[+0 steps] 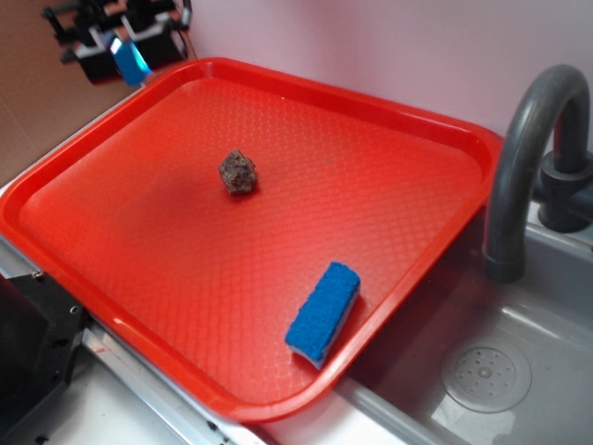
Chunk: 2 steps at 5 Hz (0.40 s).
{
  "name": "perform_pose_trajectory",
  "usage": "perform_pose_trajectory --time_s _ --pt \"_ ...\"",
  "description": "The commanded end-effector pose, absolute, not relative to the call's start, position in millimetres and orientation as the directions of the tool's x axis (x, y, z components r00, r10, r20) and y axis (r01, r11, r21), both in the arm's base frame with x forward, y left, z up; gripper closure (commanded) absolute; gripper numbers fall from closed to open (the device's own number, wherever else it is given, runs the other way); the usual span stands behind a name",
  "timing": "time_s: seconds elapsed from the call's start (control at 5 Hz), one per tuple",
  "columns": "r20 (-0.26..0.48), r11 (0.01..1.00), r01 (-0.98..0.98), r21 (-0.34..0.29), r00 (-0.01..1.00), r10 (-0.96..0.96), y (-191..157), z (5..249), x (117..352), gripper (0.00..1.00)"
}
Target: Grab the blue block.
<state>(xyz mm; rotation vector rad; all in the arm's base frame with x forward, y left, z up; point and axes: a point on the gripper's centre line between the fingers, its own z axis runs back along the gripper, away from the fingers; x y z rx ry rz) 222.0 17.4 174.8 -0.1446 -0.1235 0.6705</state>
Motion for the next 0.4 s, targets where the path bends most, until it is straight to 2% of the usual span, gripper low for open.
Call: perform_pose_trajectory --time_s 0.0,0.2 --pt "0.190 0.937 -0.125 -0.326 0.962 0.194 -17.9 258.0 185.3 1.00" --pt "0.119 0.942 -0.136 -0.306 0.976 0.180 -13.9 256.5 184.5 1.00"
